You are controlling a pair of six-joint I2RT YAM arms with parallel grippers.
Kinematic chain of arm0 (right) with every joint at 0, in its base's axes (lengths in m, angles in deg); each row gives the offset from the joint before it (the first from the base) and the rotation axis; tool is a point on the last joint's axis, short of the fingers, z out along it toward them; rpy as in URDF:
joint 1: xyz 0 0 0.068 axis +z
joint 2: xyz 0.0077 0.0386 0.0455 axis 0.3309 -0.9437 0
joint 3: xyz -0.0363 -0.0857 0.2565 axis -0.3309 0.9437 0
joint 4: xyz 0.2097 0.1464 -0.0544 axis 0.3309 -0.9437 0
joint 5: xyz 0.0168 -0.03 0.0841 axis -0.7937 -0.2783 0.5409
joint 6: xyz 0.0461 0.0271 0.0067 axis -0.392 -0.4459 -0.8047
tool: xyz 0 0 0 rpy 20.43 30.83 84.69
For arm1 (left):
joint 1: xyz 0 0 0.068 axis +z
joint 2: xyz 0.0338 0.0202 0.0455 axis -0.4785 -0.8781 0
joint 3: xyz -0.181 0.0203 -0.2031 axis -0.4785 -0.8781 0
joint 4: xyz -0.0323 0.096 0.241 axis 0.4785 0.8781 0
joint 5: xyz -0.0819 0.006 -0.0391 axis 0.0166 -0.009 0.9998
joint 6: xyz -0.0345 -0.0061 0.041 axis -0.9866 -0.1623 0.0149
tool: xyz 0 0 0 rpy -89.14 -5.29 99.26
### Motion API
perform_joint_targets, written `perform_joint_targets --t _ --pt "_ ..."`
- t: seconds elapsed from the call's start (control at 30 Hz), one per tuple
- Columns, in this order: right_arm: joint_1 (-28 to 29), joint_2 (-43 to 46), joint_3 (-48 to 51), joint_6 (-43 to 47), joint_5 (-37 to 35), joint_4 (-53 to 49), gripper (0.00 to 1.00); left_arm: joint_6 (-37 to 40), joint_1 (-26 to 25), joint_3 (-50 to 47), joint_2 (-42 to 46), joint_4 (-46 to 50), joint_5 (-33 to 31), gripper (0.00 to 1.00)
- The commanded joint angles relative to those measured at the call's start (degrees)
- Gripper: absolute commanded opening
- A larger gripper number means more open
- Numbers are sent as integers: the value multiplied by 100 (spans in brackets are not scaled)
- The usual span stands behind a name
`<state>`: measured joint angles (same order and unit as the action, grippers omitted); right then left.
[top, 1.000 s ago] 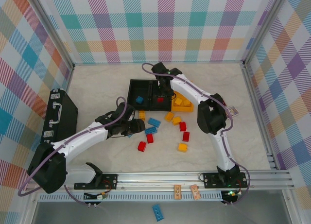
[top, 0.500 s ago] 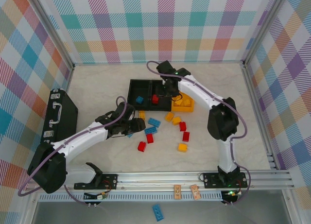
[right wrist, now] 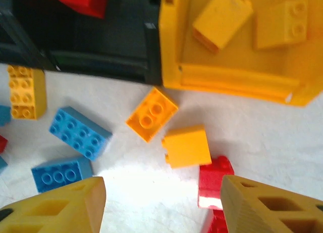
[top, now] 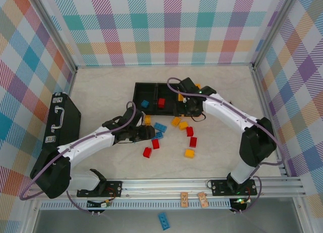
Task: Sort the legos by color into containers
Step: Pick up the lego from the bottom-center of the table.
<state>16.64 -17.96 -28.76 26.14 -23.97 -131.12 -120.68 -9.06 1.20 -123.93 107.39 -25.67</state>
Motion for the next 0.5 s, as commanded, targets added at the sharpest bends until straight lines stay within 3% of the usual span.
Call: perform_joint_targets --t 0.0,0.23,0.47 --pt "25 348 340 -401 91 -212 64 357 -203 49 -2 -127 395 56" --pt "176 906 1317 -1007 357 -750 66 518 -488 40 -180 33 335 56" --pt "674 1118 2000 -1525 636 -901 69 534 -617 22 -396 -109 418 57"
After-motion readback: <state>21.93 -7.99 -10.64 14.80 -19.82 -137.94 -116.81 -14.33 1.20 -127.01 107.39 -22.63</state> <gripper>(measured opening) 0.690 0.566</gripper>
